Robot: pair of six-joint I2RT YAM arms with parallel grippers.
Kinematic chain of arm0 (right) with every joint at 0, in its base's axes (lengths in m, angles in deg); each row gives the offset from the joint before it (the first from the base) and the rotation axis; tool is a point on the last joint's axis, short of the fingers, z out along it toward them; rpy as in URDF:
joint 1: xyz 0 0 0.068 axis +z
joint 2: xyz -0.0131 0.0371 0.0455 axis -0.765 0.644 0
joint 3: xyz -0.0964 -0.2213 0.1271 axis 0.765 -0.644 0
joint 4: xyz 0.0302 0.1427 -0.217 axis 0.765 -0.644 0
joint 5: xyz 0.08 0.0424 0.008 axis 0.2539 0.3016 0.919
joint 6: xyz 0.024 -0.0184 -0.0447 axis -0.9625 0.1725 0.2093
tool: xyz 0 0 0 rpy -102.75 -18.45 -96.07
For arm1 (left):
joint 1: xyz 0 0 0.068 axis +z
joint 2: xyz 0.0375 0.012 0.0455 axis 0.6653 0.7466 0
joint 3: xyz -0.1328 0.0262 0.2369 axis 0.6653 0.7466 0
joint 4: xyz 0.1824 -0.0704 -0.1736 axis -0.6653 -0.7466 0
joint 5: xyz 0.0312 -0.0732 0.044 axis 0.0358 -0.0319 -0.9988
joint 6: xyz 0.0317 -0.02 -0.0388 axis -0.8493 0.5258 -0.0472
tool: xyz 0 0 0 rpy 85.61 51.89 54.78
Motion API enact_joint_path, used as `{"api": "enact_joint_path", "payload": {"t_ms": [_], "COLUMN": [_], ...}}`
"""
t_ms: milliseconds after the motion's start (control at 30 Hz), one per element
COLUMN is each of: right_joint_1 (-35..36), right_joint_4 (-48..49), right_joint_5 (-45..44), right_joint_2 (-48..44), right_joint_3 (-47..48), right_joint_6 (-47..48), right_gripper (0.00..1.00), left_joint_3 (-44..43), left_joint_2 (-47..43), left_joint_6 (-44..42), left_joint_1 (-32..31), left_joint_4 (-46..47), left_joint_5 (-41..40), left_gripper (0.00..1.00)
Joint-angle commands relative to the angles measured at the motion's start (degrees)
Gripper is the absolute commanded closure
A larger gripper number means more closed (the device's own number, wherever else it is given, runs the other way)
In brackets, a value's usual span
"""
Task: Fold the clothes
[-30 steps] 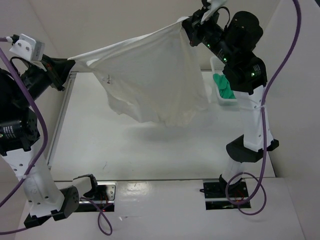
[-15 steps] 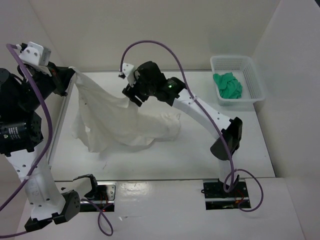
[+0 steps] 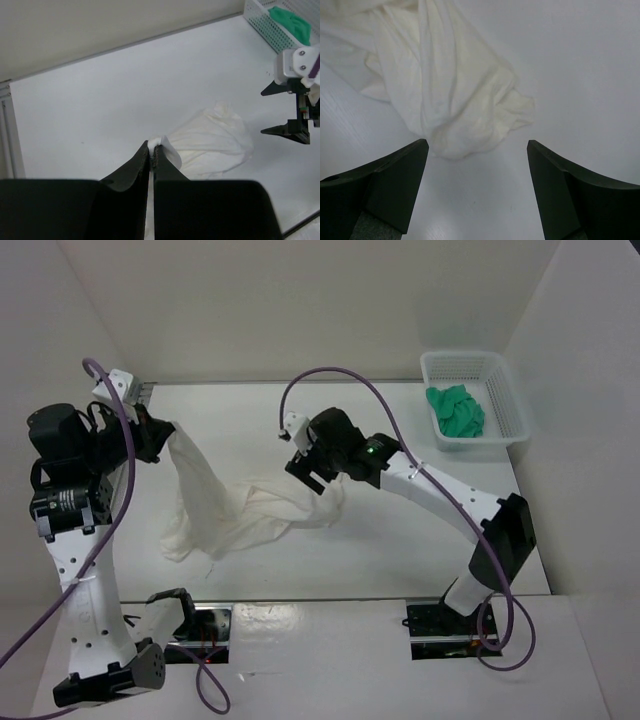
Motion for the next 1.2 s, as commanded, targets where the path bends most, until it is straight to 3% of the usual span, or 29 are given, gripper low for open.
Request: {"api": "enact_joint_path", "payload": {"t_ms": [0,167,433,533,667,767,1167], "right_joint_1": [-2.85,-7.07,-12.87,-14.19,-18.23,-21.31,-22.11], "right_joint_4": [2.79,5.61,6.32,5.79,3.33,1.84,0.60], "right_joint_5": [0.62,3.45,9.59,14.51,30.30,36.39,42.12], "right_joint_2": [-0.92,-0.23,4.44,5.75,9.08,10.76,14.63], "right_joint_3": [-7.85,-13.66,-12.35,-11.30,-9.80,-8.49,-5.40], "right_joint_6": [-1.35,-1.97,-3.12,-3.12,-3.73,-3.73,-3.20], "right_gripper": [0.12,0.15,0.20,0.20,0.20,0.22,0.26], "left_joint_3": [3.60,8.79,13.89,13.90,13.90,13.90,13.90], "left_joint_2": [-2.97,-5.78,-7.54,-7.54,-7.54,-7.54,-7.54], "left_joint_6": [-1.90,-4.44,-5.76,-5.76,-5.76,-5.76,-5.76], "left_joint_1": [0.36,0.36,0.36,0.36,0.36,0.36,0.36], "left_joint_4": [3.38,3.38,2.86,2.86,2.86,2.86,2.86], "left_joint_5": [3.07,2.38,1.76,1.76,1.76,1.76,2.29], "left_gripper": [1.00,1.00,1.00,1.00,1.00,1.00,1.00]}}
